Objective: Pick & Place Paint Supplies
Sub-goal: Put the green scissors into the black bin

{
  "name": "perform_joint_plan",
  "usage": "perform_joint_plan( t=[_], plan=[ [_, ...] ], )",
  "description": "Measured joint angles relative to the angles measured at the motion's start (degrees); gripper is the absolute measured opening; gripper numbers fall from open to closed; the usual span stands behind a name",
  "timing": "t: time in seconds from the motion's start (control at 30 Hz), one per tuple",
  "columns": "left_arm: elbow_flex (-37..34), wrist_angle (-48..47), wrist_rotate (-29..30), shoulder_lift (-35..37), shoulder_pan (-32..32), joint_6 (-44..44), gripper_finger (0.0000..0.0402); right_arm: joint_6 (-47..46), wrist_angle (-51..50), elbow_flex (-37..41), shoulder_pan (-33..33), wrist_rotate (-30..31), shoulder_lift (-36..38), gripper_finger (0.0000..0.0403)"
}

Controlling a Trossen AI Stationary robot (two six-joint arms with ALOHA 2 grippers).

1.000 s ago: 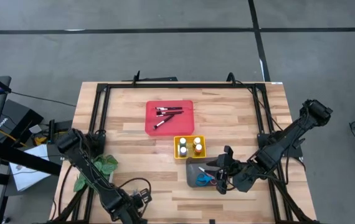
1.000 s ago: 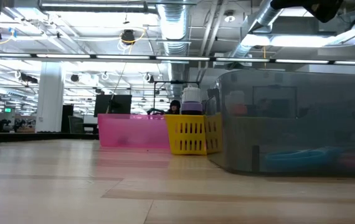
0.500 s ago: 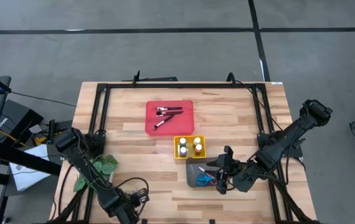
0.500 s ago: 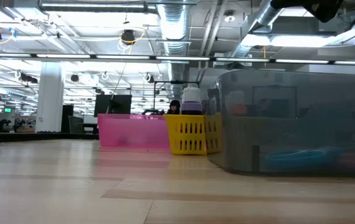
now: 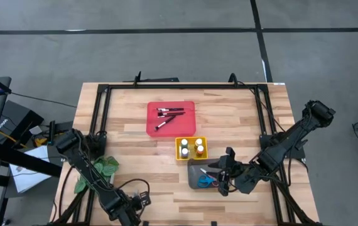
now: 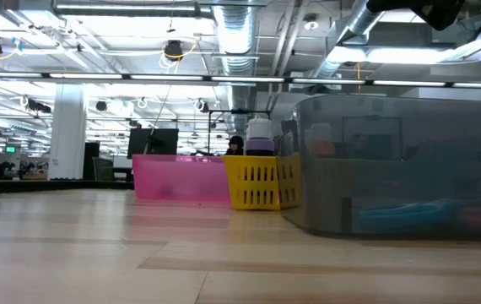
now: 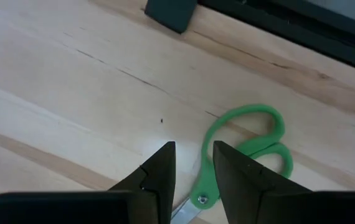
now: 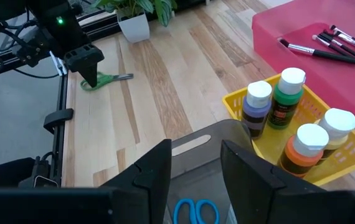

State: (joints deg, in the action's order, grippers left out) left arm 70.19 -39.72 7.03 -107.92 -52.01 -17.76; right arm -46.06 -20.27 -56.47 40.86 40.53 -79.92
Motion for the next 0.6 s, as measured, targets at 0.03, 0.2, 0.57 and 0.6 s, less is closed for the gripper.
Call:
perform_joint_plan(
  t=[0.03,0.2,0.57,0.6],
  plan=[
    [0.0,0.27,-0.02,0.0,0.0,0.0,0.0102,0.0,0.0,0.0,0.0,0.0,0.0,0.0134],
    [-1.94,3.91,-0.03,0.0,0.0,0.1,0.0102,0.0,-0.02,0.0,0.0,-0.02,0.0,0.0134],
    [-3.13,4.68,-0.12,-0.02,-0.02,0.21,0.0102,-0.02,-0.04,0.0,0.0,-0.04,0.0,0.0134],
    [-3.13,4.66,-0.19,-0.02,-0.02,0.35,0.0102,-0.01,-0.04,0.0,0.0,-0.04,0.0,0.0134]
  ],
)
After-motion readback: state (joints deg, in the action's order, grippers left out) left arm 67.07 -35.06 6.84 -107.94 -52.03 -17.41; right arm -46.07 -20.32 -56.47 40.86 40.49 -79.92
